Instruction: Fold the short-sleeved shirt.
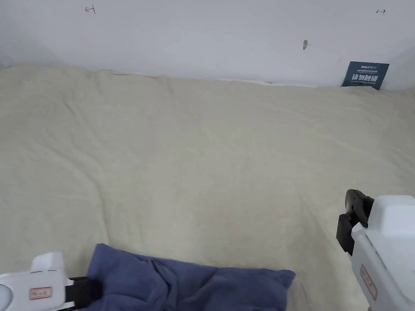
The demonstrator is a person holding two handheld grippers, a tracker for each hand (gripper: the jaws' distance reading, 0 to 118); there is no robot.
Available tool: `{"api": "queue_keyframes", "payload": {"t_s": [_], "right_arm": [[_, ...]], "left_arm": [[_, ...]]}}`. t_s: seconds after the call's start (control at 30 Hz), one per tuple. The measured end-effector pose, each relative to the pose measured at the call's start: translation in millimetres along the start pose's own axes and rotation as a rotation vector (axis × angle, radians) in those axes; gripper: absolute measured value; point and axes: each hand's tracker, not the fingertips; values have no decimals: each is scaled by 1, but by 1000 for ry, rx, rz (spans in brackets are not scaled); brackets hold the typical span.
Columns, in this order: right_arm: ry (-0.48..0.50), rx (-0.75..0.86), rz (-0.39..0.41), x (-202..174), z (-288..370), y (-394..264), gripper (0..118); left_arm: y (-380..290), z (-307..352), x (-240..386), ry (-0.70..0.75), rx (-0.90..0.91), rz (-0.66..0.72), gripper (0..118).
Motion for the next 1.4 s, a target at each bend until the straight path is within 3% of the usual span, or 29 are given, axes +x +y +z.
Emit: {"api": "queue_keyframes", "payload": {"t_s": [0.13,0.23,0.37,0.5,0.7,0.9,1.2,1.27,1.33,1.4], "right_arm": [[17,8,-3,-2,2,0,1],[30,10,-9,-3,3,-1,1],[35,18,-16,-2,7,-1,1],[31,24,-25,5,12,-1,1],[7,16,-35,24,18,-6,1],[-42,8,-49,49,26,-12,1],[-91,-12,-56,65,32,-20,1],[-93,-14,-56,65,33,-20,1],[-89,-17,-55,65,32,-20,1],[-86,-15,-54,63,32,-18,1]], "left_arm": [[6,37,-24,77,25,16,6],[7,54,-9,79,36,41,6],[9,60,44,45,36,58,6],[9,52,115,-11,13,-38,6],[7,-1,196,-82,-71,-205,6],[-25,-81,259,25,-202,-379,6],[-63,-136,285,104,-284,-449,9],[-60,-133,284,77,-286,-407,25],[-55,-124,283,-34,-292,-339,77],[-53,-108,288,-77,-251,-312,116]]}}
